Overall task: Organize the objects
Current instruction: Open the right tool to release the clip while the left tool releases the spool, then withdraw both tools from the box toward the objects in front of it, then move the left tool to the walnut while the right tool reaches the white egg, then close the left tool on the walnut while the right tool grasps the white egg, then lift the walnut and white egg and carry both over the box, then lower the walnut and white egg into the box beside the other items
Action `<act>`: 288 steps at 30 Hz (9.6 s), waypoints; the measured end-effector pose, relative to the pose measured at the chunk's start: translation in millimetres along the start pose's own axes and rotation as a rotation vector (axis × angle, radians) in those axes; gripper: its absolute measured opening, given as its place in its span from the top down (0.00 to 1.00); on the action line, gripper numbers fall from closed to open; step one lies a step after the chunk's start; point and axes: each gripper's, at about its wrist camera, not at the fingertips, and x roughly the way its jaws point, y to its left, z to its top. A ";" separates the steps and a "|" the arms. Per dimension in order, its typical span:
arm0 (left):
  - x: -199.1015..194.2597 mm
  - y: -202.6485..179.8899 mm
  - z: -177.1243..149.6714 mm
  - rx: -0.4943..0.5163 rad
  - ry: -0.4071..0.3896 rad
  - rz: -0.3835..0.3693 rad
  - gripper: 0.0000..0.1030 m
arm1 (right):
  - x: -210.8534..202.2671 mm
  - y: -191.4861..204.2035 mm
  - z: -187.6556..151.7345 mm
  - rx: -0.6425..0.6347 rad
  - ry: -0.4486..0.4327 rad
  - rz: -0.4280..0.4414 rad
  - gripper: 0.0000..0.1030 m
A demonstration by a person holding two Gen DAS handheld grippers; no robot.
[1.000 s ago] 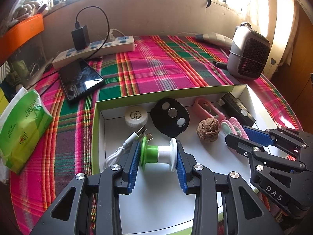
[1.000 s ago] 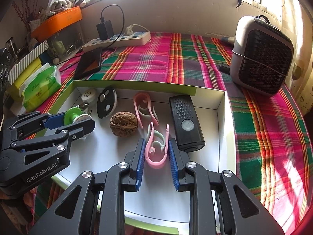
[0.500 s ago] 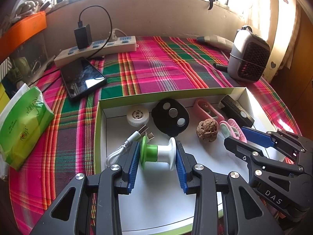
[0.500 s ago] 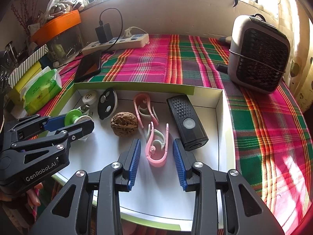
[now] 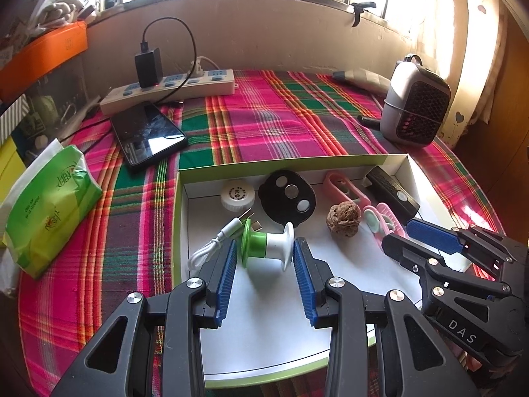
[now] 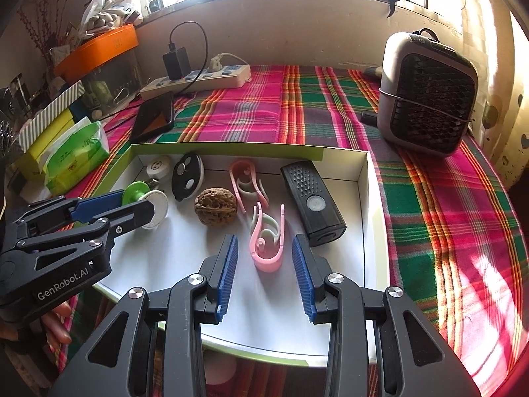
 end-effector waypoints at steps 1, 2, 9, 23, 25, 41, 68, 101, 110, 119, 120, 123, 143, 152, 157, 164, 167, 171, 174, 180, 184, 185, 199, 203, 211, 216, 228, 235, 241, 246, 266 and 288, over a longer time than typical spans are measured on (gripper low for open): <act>-1.2 0.0 -0.6 -0.001 -0.002 0.001 0.67 | -1.4 0.0 -0.2 0.001 -0.003 0.000 0.65; -2.5 -0.3 -1.2 0.000 -0.004 0.000 0.67 | -2.7 -0.1 -0.7 0.002 -0.005 -0.001 0.65; -13.0 -2.1 -7.5 -0.003 -0.017 0.002 0.67 | -12.8 -2.0 -5.1 0.015 -0.021 -0.004 0.65; -44.0 -7.5 -26.4 -0.016 -0.060 -0.015 0.67 | -41.8 -2.5 -20.3 0.042 -0.071 -0.009 0.65; -48.1 -8.5 -30.4 -0.022 -0.066 -0.015 0.67 | -45.9 -2.6 -23.1 0.045 -0.079 -0.014 0.65; -68.8 -20.8 -62.7 -0.023 -0.086 -0.043 0.67 | -68.7 -5.8 -53.1 0.053 -0.110 -0.036 0.65; -40.1 -59.2 -75.8 0.019 -0.003 -0.151 0.62 | -74.8 -33.2 -87.0 0.133 -0.092 -0.044 0.52; -37.4 -30.1 -82.4 -0.046 -0.011 -0.107 0.74 | -60.4 -5.2 -79.0 0.072 -0.042 -0.019 0.52; -42.4 -8.3 -87.2 -0.087 -0.016 -0.088 0.74 | -46.8 16.7 -70.1 0.032 -0.016 0.018 0.52; -42.8 -1.1 -88.2 -0.100 -0.017 -0.103 0.74 | -35.8 25.6 -65.0 0.037 0.009 0.023 0.52; -42.7 -0.5 -88.0 -0.102 -0.018 -0.106 0.74 | -35.1 26.3 -64.3 0.037 0.010 0.022 0.52; -42.6 0.8 -88.2 -0.109 -0.018 -0.117 0.74 | -32.9 27.8 -63.3 0.037 0.014 0.015 0.52; -42.5 2.6 -88.7 -0.116 -0.019 -0.129 0.74 | -30.7 30.7 -61.1 0.045 0.009 -0.015 0.64; -42.8 3.0 -88.6 -0.115 -0.019 -0.128 0.74 | -31.7 31.2 -61.8 0.046 0.007 -0.019 0.69; -43.0 2.9 -88.4 -0.113 -0.019 -0.126 0.74 | -32.1 31.0 -62.6 0.049 0.005 -0.015 0.70; -43.6 -0.3 -88.4 -0.104 -0.018 -0.118 0.74 | -33.4 31.6 -62.7 0.048 0.005 -0.006 0.70; -44.0 -1.1 -88.8 -0.099 -0.017 -0.113 0.74 | -33.9 31.0 -63.1 0.053 0.002 -0.002 0.70; -44.1 -1.3 -88.7 -0.099 -0.017 -0.112 0.74 | -34.6 29.9 -63.9 0.055 -0.001 0.005 0.70; -44.6 -2.0 -88.8 -0.095 -0.017 -0.108 0.74 | -35.5 30.2 -64.5 0.055 -0.004 0.012 0.70; -48.0 -2.2 -91.1 -0.084 -0.015 -0.094 0.74 | -39.6 30.6 -65.4 0.050 -0.017 0.023 0.70; -52.2 -4.7 -90.7 -0.075 -0.023 -0.090 0.74 | -43.2 32.2 -64.6 0.042 -0.029 0.026 0.70; -53.4 -4.7 -90.4 -0.074 -0.026 -0.088 0.74 | -43.9 32.0 -64.4 0.043 -0.031 0.028 0.70; -72.3 -15.1 -87.4 -0.036 -0.073 -0.069 0.74 | -56.8 28.4 -63.9 0.053 -0.059 0.051 0.70; -76.3 -16.7 -84.5 -0.031 -0.084 -0.067 0.74 | -60.5 26.7 -62.2 0.059 -0.069 0.057 0.70; -78.9 -22.4 -72.7 -0.017 -0.099 -0.070 0.74 | -66.1 21.4 -55.5 0.069 -0.092 0.063 0.70; -75.2 -25.2 -64.0 -0.011 -0.098 -0.071 0.74 | -65.8 15.8 -49.5 0.079 -0.099 0.062 0.70; -55.6 -26.1 -38.1 -0.012 -0.081 -0.079 0.74 | -55.9 -0.1 -27.2 0.082 -0.103 0.039 0.70; -38.6 -28.8 -23.9 -0.002 -0.060 -0.078 0.74 | -40.6 -11.0 -17.1 0.085 -0.080 0.020 0.70; -24.5 -31.3 -13.6 0.012 -0.043 -0.085 0.74 | -30.9 -18.1 -10.8 0.074 -0.061 -0.004 0.70; -12.3 -31.5 -7.6 0.010 -0.027 -0.088 0.74 | -23.9 -23.0 -8.1 0.069 -0.046 -0.019 0.70; 14.2 -33.7 -1.1 0.029 0.014 -0.068 0.74 | -7.2 -24.2 -2.8 0.039 -0.020 -0.037 0.70; 20.5 -35.1 -2.0 0.042 0.032 -0.046 0.74 | -0.8 -16.4 -4.2 0.007 -0.005 -0.056 0.70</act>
